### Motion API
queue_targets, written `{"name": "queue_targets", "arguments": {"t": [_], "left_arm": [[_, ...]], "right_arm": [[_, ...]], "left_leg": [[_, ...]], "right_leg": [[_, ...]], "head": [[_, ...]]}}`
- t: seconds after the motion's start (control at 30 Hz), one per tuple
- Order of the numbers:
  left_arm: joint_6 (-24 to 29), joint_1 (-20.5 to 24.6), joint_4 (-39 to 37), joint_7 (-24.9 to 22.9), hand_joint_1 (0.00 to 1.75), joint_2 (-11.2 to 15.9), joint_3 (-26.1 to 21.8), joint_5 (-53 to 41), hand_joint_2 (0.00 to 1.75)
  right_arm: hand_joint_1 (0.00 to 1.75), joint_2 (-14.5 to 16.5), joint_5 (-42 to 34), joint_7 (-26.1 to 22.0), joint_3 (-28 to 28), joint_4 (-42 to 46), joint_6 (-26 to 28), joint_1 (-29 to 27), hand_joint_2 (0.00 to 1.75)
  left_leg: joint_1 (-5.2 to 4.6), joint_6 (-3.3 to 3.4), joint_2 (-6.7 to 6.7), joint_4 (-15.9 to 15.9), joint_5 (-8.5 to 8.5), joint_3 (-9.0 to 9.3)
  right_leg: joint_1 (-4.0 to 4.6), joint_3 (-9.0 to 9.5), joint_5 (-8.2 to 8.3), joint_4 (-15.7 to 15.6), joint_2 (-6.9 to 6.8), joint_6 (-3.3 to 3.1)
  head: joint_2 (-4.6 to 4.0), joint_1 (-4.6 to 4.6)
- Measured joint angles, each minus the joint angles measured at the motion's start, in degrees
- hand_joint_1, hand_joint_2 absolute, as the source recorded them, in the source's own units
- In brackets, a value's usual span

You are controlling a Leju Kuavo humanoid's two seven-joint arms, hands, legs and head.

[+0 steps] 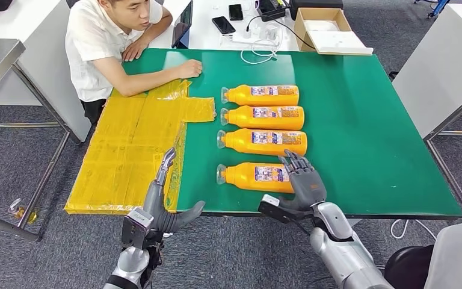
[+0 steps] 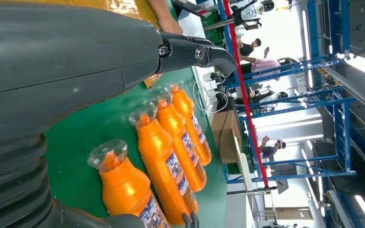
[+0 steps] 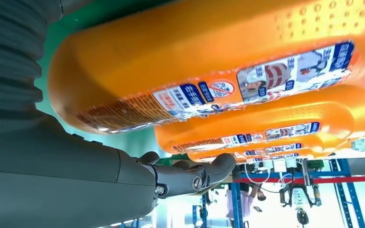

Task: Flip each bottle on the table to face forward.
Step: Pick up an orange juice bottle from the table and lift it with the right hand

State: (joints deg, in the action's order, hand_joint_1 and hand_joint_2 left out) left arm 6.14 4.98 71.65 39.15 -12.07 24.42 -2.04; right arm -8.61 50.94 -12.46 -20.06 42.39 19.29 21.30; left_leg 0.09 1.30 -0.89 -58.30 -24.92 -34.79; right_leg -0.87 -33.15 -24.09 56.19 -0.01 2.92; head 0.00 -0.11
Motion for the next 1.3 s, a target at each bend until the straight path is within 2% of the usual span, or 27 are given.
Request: {"name": "queue_targets", "arguments": {"t": [0.37,0.77,1.07,1.1,1.13,1.23,1.27,1.3], "left_arm": [[-3.79,-1.25,1.71,-2.21,0.00,0.00,-0.12,3.20,1.75],[-3.38,-1.56,2.67,-2.25,0.00,0.00,-0.09,3.11,1.75],[-4.15,-1.60,3.28,-3.16,0.00,0.02,-0.12,4.28,1.75],[-4.20,-1.60,3.28,-3.29,0.00,0.02,-0.12,4.33,1.75],[-4.26,-1.59,3.28,-3.44,0.00,0.02,-0.12,4.41,1.75],[-4.54,-1.50,3.28,-3.77,0.00,0.02,-0.12,4.79,1.75],[-4.71,-1.45,3.28,-3.80,0.00,0.02,-0.13,4.89,1.75],[-4.89,-1.40,3.27,-3.81,0.00,0.02,-0.14,4.93,1.75]], "right_arm": [[0.00,0.09,3.36,3.02,-0.56,-0.57,2.04,0.79,1.75],[0.00,0.57,2.85,2.48,-0.07,-3.18,1.84,2.17,1.75],[0.03,0.57,3.98,9.78,1.47,-9.66,-0.07,5.21,1.75],[0.07,0.55,3.87,10.16,1.80,-10.58,-0.66,5.75,1.75],[0.29,0.55,3.74,10.40,2.13,-11.48,-1.47,6.25,1.75],[1.39,0.66,3.53,10.74,2.84,-13.65,-4.64,7.53,1.75],[1.61,0.71,3.53,10.89,2.96,-14.23,-5.73,7.86,1.75],[1.68,0.77,3.53,11.08,3.04,-14.74,-6.68,8.14,1.75]], "left_leg": [[0.00,0.00,0.00,0.00,0.00,-0.01],[0.00,0.00,0.00,0.00,0.00,-0.01],[-0.01,0.00,0.01,0.00,0.00,0.07],[-0.01,0.00,0.01,0.00,0.00,0.09],[-0.01,0.00,0.02,0.00,0.00,0.13],[-0.01,0.01,0.05,0.00,-0.01,0.28],[0.00,0.01,0.05,0.00,-0.01,0.33],[0.00,0.01,0.05,0.00,-0.01,0.38]], "right_leg": [[0.00,0.00,0.00,0.00,0.00,0.00],[0.00,0.00,0.00,0.00,0.00,0.00],[-0.01,0.03,0.00,-0.02,0.00,0.00],[-0.01,0.05,0.00,-0.03,0.01,0.00],[-0.01,0.08,0.00,-0.03,0.01,0.00],[-0.01,0.20,0.00,-0.05,0.02,0.00],[-0.01,0.24,0.00,-0.05,0.02,0.00],[0.00,0.27,0.00,-0.06,0.02,0.00]], "head": [[0.00,0.00],[0.00,0.00],[0.00,0.00],[0.00,0.01],[0.00,0.01],[0.00,-0.01],[0.00,-0.01],[0.00,0.00]]}}
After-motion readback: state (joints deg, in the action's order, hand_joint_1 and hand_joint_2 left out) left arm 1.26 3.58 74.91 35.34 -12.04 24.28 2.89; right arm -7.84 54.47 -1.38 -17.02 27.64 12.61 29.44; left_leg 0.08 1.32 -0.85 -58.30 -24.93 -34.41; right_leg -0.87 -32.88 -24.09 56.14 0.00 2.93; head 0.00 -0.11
